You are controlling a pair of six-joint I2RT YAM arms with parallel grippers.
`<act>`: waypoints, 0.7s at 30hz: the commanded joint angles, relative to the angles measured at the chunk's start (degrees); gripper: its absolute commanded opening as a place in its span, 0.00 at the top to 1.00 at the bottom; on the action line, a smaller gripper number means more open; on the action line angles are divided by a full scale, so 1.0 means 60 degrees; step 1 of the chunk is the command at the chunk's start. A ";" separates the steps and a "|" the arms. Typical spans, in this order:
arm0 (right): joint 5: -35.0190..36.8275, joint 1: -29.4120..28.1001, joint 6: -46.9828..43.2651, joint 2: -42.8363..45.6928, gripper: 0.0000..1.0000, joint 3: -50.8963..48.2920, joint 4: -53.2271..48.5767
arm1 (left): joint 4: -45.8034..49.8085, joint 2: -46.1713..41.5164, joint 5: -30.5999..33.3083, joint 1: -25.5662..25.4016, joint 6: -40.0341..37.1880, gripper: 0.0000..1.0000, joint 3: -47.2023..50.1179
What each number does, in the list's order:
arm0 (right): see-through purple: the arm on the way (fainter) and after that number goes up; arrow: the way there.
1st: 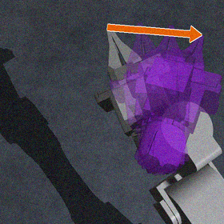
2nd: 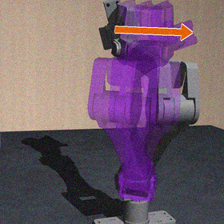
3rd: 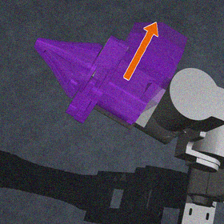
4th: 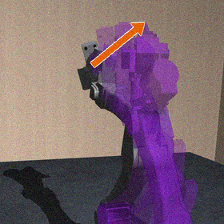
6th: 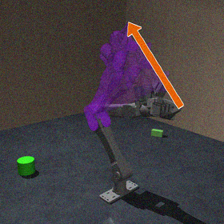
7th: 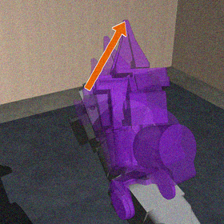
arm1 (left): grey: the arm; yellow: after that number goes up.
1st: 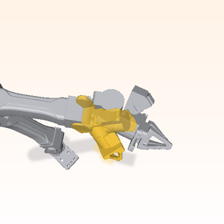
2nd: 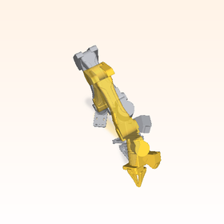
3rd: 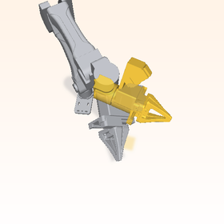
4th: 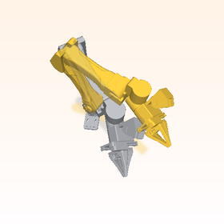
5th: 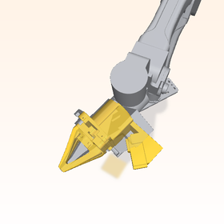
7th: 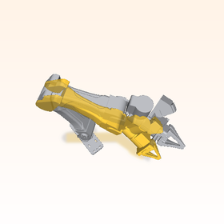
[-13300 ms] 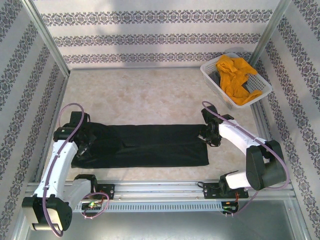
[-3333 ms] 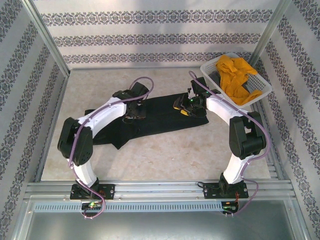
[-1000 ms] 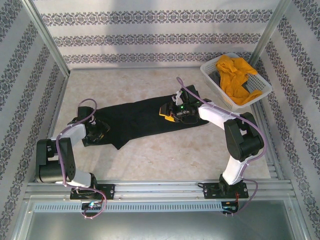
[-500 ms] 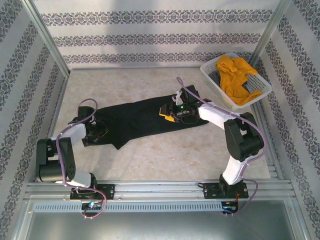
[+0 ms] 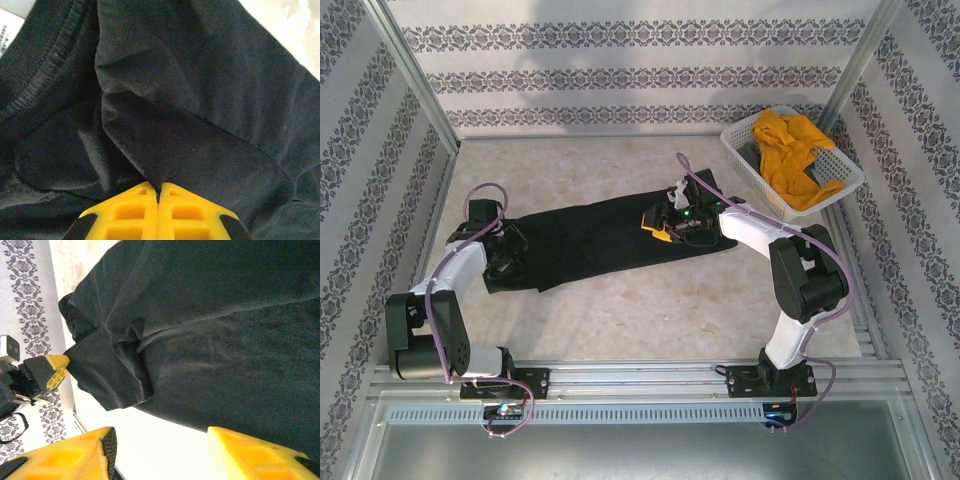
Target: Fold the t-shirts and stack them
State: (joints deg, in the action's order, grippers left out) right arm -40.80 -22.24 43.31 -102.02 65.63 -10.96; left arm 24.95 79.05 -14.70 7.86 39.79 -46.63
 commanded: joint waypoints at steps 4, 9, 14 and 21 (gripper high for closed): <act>0.0108 0.0095 -0.0106 0.0359 0.48 -0.0063 -0.0177 | 0.0695 0.0480 0.0405 0.0073 -0.0416 1.00 -0.0896; 0.0106 0.0150 -0.0114 0.0433 0.49 -0.0171 -0.0204 | 0.0808 0.1114 0.0521 0.0206 -0.0802 1.00 -0.1537; 0.0176 0.0227 -0.0139 0.0537 0.49 -0.0257 -0.0248 | 0.0674 0.2010 0.0618 0.0267 -0.1136 1.00 -0.2024; 0.0335 0.0347 -0.0227 0.0778 0.49 -0.0281 -0.0438 | 0.0026 0.3098 0.1251 0.0302 -0.1283 0.94 -0.2269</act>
State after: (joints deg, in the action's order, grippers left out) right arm -39.77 -20.71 43.18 -99.83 64.60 -12.25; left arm 27.16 95.96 -10.22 8.82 34.06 -58.41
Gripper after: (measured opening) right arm 0.512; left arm 0.059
